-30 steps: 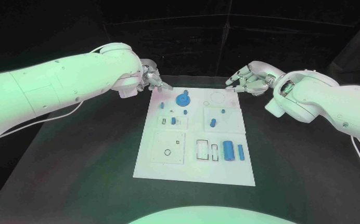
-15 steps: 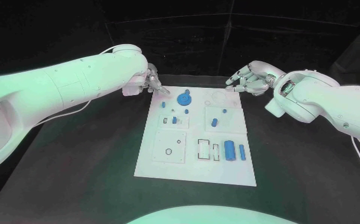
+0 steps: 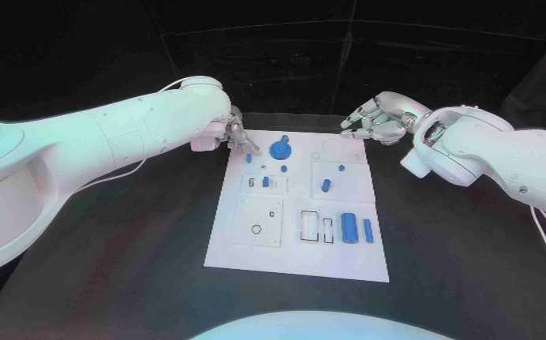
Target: Assemble the parts on the task board
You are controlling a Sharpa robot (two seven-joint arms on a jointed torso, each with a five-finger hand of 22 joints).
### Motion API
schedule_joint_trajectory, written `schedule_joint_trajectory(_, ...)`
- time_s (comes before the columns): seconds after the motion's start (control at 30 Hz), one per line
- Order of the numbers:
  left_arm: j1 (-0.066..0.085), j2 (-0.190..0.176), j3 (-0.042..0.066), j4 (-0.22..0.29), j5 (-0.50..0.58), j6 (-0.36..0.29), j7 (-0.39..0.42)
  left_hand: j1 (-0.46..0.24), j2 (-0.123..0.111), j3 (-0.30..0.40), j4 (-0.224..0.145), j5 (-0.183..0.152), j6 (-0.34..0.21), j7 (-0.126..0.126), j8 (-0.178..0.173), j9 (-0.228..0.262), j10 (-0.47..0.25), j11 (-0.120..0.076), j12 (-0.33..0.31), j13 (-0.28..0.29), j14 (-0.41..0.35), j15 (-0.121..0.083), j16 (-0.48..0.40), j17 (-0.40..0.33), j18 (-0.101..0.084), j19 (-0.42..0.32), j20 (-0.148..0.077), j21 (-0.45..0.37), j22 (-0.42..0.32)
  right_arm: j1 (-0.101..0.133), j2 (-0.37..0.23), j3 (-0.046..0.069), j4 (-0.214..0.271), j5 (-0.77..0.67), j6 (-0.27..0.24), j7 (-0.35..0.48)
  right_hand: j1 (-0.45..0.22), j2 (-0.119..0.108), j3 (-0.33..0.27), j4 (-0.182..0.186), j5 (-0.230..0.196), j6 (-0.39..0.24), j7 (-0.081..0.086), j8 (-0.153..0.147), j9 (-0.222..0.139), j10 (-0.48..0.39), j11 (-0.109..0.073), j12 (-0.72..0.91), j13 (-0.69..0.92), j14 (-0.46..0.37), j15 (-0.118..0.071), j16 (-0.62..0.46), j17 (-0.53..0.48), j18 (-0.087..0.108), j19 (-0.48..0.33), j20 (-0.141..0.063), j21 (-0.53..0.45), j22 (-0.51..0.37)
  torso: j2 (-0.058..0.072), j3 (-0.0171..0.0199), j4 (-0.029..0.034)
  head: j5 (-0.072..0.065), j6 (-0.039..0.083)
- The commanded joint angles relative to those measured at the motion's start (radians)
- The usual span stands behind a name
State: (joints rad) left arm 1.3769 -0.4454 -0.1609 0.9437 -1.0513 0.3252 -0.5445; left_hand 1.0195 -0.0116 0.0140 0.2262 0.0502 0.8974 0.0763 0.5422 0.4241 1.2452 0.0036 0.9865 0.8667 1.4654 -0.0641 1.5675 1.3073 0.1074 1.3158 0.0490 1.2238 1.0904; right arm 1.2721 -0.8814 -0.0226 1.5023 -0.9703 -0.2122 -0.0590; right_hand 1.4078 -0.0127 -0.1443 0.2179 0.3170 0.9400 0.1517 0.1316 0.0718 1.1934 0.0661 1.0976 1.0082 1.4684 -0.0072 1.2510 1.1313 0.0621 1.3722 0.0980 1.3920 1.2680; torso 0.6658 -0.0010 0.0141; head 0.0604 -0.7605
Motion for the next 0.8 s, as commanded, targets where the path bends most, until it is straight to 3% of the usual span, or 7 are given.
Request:
schedule_joint_trajectory(0.03,-0.002,0.005,0.000,-0.005,-0.010,0.025,0.020,0.001,0.010,-0.006,0.001,-0.002,0.010,0.000,-0.004,-0.002,0.001,-0.001,0.005,0.000,0.104,0.004,0.001,0.259,-0.002,0.001,0.003,0.002,0.001,0.002,0.002,0.001,0.000,-0.001,0.003,0.007,0.000,0.007,-0.004,0.000,-0.001,0.001,-0.003,0.007,-0.001,-0.007,-0.003,-0.004,0.000,0.015,-0.007,-0.005,-0.001,0.010,-0.007,-0.002,-0.006,0.000,0.000,0.0005,0.0002,-0.001,-0.001)
schedule_joint_trajectory(0.47,-0.013,0.016,0.000,-0.012,-0.010,0.036,0.023,0.021,0.021,-0.011,-0.004,-0.002,0.015,-0.001,-0.006,-0.006,0.000,-0.002,0.005,-0.003,0.104,0.003,0.000,0.258,-0.002,0.002,0.002,0.003,0.003,0.002,0.007,0.001,-0.002,-0.001,0.007,0.006,0.001,0.008,-0.004,0.000,0.001,0.000,-0.003,0.007,-0.001,-0.006,-0.003,-0.004,0.000,0.015,-0.007,-0.005,-0.002,0.010,-0.007,-0.002,-0.006,-0.001,-0.001,0.0004,0.0009,0.000,-0.001)
schedule_joint_trajectory(0.8,-0.016,0.018,0.000,-0.012,-0.010,0.012,0.038,0.072,0.057,0.001,-0.027,-0.002,0.019,-0.001,-0.010,-0.014,0.000,-0.003,0.008,-0.005,0.104,0.003,0.001,0.259,-0.002,0.002,0.001,0.002,0.005,0.002,0.013,0.001,-0.006,-0.001,0.007,0.007,0.002,0.009,-0.004,0.000,0.003,0.001,-0.003,0.007,-0.001,-0.006,-0.004,-0.002,0.002,0.016,-0.007,-0.005,-0.001,0.010,-0.007,-0.002,-0.006,-0.001,-0.001,-0.0001,0.0006,-0.001,-0.002)
